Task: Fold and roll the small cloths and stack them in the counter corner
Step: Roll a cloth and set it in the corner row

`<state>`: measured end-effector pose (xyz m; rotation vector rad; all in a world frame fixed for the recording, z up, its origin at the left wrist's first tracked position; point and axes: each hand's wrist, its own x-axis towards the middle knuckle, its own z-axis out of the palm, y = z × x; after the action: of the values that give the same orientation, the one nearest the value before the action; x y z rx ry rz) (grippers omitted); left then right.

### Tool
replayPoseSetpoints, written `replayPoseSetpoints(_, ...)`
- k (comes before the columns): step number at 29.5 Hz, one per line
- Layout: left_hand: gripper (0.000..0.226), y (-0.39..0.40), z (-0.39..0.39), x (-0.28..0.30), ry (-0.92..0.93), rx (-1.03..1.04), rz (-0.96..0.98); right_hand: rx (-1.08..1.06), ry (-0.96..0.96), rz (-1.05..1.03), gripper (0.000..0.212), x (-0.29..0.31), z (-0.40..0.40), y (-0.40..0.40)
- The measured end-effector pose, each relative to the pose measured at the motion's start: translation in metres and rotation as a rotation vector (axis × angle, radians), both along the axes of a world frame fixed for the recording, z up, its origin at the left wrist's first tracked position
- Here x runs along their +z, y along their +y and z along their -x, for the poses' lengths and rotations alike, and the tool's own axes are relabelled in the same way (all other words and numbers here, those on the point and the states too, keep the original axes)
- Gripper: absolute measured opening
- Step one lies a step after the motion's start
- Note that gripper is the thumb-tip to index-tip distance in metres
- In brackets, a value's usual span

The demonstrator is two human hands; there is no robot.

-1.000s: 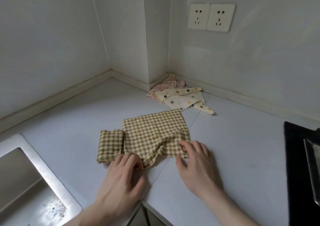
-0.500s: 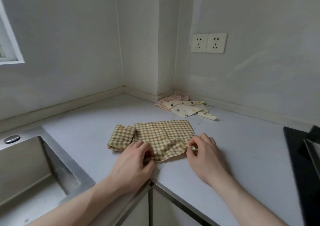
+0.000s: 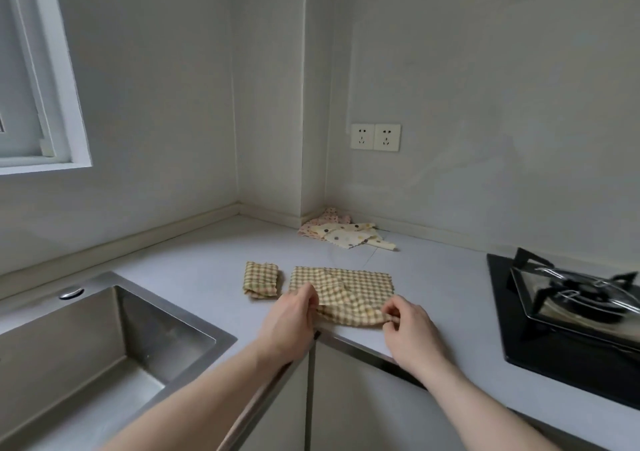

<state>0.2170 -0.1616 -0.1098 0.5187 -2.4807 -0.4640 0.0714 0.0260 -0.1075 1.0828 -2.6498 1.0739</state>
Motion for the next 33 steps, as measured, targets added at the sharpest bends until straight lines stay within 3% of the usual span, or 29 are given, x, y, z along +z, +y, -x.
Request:
replayPoseSetpoints(4, 0.029, 0.015, -0.019, 0.014, -0.033, -0.047, 0.072, 0.005, 0.025, -0.004, 0.018, 0.003, -0.008, 0.029)
replayPoseSetpoints(7, 0.020, 0.020, -0.026, 0.038, 0.043, -0.057, 0.130, -0.012, 0.083, 0.024, 0.010, 0.024, -0.005, 0.055)
replayPoseSetpoints(10, 0.010, 0.028, -0.030, 0.075, 0.153, -0.088, 0.163, -0.017, 0.132, 0.149, 0.018, 0.063, -0.006, 0.079)
replayPoseSetpoints(15, 0.015, 0.052, -0.031, 0.143, 0.325, -0.185, 0.075, 0.008, 0.220, 0.305, 0.028, 0.127, -0.009, 0.108)
replayPoseSetpoints(19, 0.025, 0.068, -0.027, 0.187, 0.358, -0.208, -0.065, -0.008, 0.204, 0.383, 0.041, 0.168, -0.007, 0.129)
replayPoseSetpoints(24, 0.038, 0.074, -0.014, 0.198, 0.198, -0.121, -0.086, -0.048, 0.109, 0.300, 0.049, 0.176, 0.003, 0.137)
replayPoseSetpoints(27, 0.050, 0.075, 0.002, 0.183, 0.068, -0.030, -0.047, -0.111, 0.063, 0.214, 0.052, 0.161, 0.012, 0.134)
replayPoseSetpoints(33, 0.053, 0.068, 0.043, 0.145, -0.142, 0.044, -0.117, -0.264, -0.090, 0.112, 0.049, 0.119, 0.039, 0.120)
